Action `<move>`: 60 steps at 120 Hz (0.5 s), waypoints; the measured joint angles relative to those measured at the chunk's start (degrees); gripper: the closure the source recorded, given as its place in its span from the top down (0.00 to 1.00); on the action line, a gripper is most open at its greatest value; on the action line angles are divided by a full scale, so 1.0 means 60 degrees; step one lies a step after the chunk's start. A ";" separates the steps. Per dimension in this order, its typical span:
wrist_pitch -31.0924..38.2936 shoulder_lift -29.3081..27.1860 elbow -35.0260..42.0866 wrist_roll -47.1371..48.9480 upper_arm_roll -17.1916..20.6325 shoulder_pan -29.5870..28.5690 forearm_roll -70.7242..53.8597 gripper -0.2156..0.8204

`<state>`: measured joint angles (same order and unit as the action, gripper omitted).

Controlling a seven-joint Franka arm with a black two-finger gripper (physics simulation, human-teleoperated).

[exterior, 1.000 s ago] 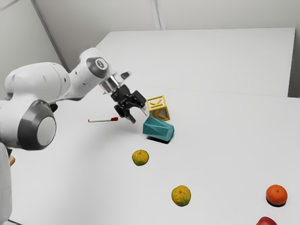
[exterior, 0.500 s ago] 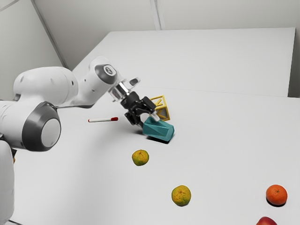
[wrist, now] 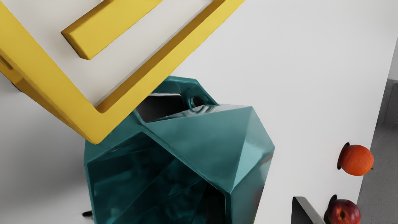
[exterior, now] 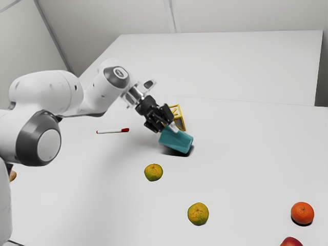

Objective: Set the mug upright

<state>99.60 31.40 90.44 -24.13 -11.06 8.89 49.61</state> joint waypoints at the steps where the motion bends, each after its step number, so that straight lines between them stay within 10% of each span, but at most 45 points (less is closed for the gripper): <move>1: 0.0001 -0.0006 -0.0004 0.0004 0.0008 0.0000 0.0000 0.33; 60: 0.0146 0.0034 -0.0186 0.0208 0.0247 -0.0002 -0.0056 0.06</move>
<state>100.48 31.61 89.33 -22.89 -9.58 8.88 49.27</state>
